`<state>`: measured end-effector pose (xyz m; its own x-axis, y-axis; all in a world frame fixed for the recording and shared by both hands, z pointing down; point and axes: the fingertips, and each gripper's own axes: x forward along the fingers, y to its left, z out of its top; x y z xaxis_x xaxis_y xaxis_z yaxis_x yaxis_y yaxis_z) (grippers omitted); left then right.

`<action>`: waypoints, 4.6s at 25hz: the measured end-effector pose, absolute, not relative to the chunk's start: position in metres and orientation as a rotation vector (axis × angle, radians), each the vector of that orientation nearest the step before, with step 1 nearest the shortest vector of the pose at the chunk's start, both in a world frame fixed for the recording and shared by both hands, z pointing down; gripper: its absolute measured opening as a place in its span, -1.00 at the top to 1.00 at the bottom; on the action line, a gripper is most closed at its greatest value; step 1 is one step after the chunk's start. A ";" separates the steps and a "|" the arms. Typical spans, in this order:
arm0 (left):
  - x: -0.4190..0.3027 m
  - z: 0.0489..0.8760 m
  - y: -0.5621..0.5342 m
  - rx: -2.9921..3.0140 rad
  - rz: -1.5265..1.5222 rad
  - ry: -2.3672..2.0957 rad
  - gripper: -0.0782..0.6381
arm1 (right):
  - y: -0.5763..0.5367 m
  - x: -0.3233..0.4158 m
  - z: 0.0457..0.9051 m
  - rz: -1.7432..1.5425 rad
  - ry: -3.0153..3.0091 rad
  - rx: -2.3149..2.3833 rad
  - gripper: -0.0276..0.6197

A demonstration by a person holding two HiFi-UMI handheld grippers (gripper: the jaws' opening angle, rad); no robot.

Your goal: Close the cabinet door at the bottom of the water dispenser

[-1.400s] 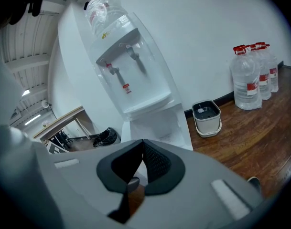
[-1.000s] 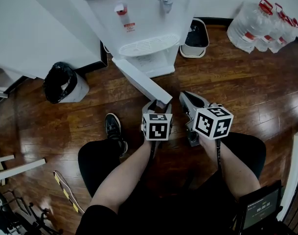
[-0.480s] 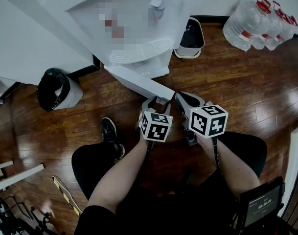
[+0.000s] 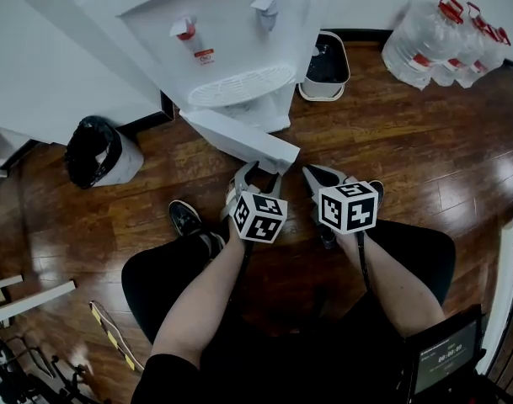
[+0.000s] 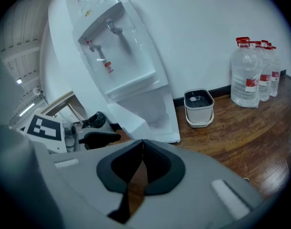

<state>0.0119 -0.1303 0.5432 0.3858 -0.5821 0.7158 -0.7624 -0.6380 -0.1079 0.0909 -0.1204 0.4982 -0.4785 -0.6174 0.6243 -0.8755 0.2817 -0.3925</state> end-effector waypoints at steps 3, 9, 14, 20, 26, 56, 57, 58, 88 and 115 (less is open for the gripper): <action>-0.005 0.556 -0.135 2.364 1.136 -1.211 0.13 | -0.120 0.089 0.510 0.943 -2.166 1.342 0.90; -0.003 0.548 -0.161 2.378 1.040 -1.268 0.13 | -0.123 0.086 0.529 0.850 -2.087 1.310 0.77; 0.009 0.548 -0.171 2.418 1.055 -1.228 0.12 | -0.131 0.084 0.547 0.779 -2.048 1.260 0.43; 0.017 0.550 -0.182 2.414 1.045 -1.174 0.12 | -0.179 0.088 0.549 0.650 -2.044 1.268 0.24; -0.001 0.566 -0.195 2.318 1.063 -1.208 0.12 | -0.205 0.088 0.549 0.656 -2.046 1.319 0.31; -0.027 0.565 -0.258 2.085 0.859 -1.437 0.07 | -0.281 0.096 0.558 0.496 -2.009 1.223 0.13; -0.027 0.564 -0.258 2.081 0.861 -1.436 0.07 | -0.281 0.097 0.558 0.497 -2.007 1.220 0.13; -0.027 0.564 -0.259 2.080 0.862 -1.437 0.07 | -0.282 0.097 0.559 0.496 -2.007 1.219 0.13; -0.025 0.564 -0.271 2.072 0.849 -1.443 0.07 | -0.308 0.092 0.553 0.444 -2.040 1.217 0.13; -0.016 0.542 -0.245 2.225 0.863 -1.307 0.14 | -0.294 0.089 0.535 0.525 -2.030 1.340 0.27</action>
<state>-0.0161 -0.2452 0.5417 0.3662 -0.6218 0.6923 -0.8810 -0.4712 0.0428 0.0892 -0.2940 0.5348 -0.2737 -0.6598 0.6998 -0.9165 0.3996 0.0184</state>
